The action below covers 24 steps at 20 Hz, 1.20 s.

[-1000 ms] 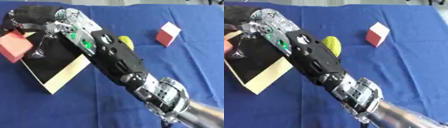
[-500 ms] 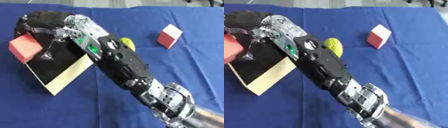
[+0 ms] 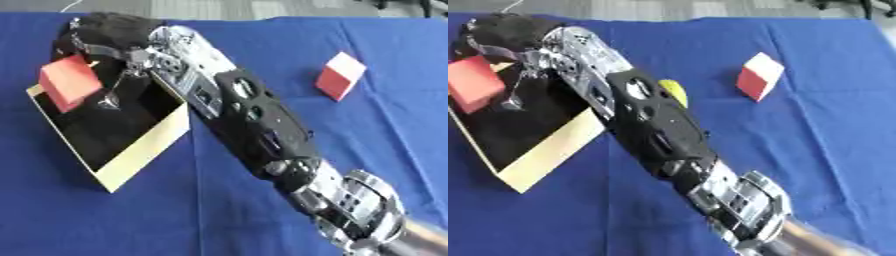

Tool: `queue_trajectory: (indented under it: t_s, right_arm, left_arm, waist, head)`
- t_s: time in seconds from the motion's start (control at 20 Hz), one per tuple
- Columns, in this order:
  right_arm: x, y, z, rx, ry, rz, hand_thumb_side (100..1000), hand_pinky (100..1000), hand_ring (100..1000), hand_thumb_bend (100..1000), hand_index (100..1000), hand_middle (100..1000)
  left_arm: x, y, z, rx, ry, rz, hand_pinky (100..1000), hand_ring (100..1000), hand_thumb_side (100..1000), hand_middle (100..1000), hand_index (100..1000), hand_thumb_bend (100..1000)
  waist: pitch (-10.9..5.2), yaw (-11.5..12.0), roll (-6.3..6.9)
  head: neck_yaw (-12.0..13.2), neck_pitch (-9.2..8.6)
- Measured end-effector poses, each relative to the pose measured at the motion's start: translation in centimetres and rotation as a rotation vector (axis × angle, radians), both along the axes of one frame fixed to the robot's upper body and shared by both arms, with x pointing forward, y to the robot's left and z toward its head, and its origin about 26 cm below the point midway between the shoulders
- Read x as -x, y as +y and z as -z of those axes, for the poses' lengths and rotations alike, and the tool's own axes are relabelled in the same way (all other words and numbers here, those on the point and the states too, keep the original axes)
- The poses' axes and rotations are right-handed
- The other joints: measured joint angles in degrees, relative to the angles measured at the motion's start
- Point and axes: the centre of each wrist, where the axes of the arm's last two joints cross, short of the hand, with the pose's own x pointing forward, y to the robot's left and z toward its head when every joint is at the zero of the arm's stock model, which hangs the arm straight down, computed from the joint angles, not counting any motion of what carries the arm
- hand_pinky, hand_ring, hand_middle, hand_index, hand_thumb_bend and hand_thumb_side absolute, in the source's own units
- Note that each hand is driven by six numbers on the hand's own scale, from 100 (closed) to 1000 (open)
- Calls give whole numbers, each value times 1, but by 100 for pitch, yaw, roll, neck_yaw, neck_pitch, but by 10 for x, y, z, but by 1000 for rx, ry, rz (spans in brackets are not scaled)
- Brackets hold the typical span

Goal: Pick up objects on the table and place them in the box.

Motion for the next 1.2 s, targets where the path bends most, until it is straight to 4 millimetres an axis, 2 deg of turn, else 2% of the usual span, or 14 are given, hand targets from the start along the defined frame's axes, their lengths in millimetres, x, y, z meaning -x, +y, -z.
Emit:
queue_trajectory:
  t_s: [0.5, 0.9, 1.0, 1.2]
  right_arm:
    - [-3, -8, 6, 19, 26, 20, 100, 767, 594, 100, 493, 363]
    - [-11, -13, 24, 84, 55, 48, 100, 764, 606, 100, 522, 387]
    - [-13, -15, 28, 97, 61, 47, 100, 767, 626, 100, 558, 420]
    - [-13, -14, 29, 146, 53, 37, 100, 780, 719, 128, 699, 554]
  left_arm:
    - [0, 0, 0, -1, 0, 0, 710, 756, 684, 757, 839, 167]
    - [0, 0, 0, -3, 4, 0, 709, 755, 685, 756, 839, 166]
    - [0, 0, 0, -3, 4, 0, 708, 756, 686, 756, 839, 165]
    - [0, 0, 0, -3, 5, 0, 708, 756, 686, 756, 839, 165]
  waist:
    - [0, 2, 24]
    - [5, 7, 20]
    - [8, 7, 20]
    - [12, 5, 22]
  head:
    - [40, 2]
    - [40, 2]
    - [41, 2]
    - [42, 4]
